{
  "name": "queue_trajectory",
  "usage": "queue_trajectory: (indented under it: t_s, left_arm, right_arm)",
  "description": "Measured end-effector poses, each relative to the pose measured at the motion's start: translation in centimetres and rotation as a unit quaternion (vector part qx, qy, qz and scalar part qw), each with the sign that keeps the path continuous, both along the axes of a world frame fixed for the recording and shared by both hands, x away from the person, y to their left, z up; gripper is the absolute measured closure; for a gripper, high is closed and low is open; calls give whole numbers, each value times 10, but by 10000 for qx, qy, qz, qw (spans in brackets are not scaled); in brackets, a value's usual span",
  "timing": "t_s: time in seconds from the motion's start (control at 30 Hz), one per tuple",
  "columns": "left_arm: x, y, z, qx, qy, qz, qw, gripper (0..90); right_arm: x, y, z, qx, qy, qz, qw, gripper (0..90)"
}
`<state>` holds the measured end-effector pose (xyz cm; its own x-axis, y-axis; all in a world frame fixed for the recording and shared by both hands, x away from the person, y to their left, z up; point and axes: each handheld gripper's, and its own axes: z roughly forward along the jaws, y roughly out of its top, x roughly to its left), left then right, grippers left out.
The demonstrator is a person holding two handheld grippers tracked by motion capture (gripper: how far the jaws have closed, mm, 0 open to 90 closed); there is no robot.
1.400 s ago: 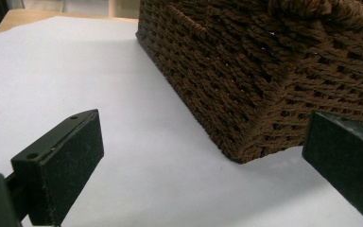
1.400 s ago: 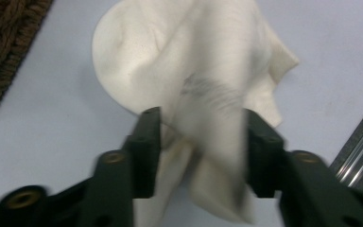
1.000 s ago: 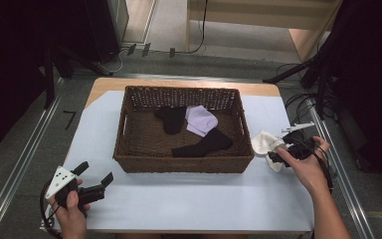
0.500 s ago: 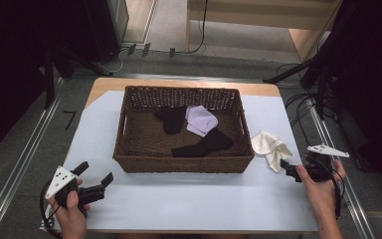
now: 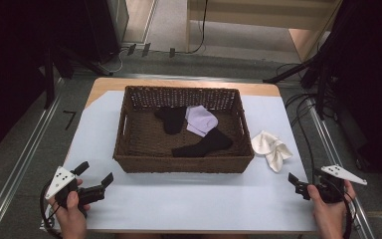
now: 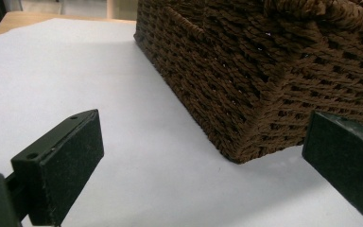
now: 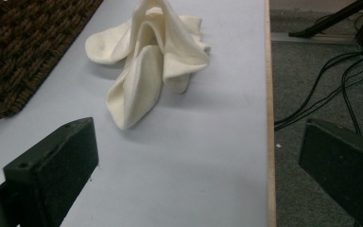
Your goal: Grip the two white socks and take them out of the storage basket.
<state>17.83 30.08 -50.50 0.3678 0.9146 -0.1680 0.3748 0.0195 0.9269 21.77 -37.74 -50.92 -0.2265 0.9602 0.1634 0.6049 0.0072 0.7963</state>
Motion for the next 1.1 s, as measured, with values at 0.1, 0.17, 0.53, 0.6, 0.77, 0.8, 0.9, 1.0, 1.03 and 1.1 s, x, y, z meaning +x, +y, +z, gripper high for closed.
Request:
queue_trajectory:
  t_s: [0.1, 0.17, 0.53, 0.6, 0.77, 0.8, 0.9, 1.0, 1.03, 1.1]
  left_arm:
    - [0, 0, 0, 17, -2, -12, 10000, 5]
    - [0, 0, 0, 20, -2, -16, 10000, 5]
    - [0, 0, 0, -19, 13, -5, 10000, 5]
    - [0, 0, 0, -17, 12, -7, 10000, 5]
    - [0, 0, 0, -18, 13, -22, 10000, 5]
    - [0, 0, 0, -25, 16, -39, 10000, 5]
    - [0, 0, 0, -17, 3, -32, 10000, 5]
    - [0, -1, 0, 7, 1, -52, 10000, 5]
    - [0, -1, 0, 25, 19, -51, 10000, 5]
    - [0, -1, 0, 39, 28, -38, 10000, 5]
  right_arm:
    - [-12, -6, 0, 116, -133, -20, 9998, 0]
    - [-17, -7, -1, 147, -201, 6, 9997, 0]
    - [-40, -17, -3, 152, -360, -33, 9992, 0]
    - [-44, -19, -2, 237, -369, -52, 9990, 0]
    - [-49, -22, -3, 449, -510, -15, 9977, 0]
    - [-49, -21, -3, 458, -539, -10, 9975, 0]
    - [-51, -16, -6, 556, -493, -49, 9972, 0]
    - [-49, -12, -7, 420, -322, -159, 9985, 18]
    - [-49, -10, -7, 289, -332, -173, 9989, 26]
    - [-49, -7, -7, 326, -365, -169, 9987, 39]
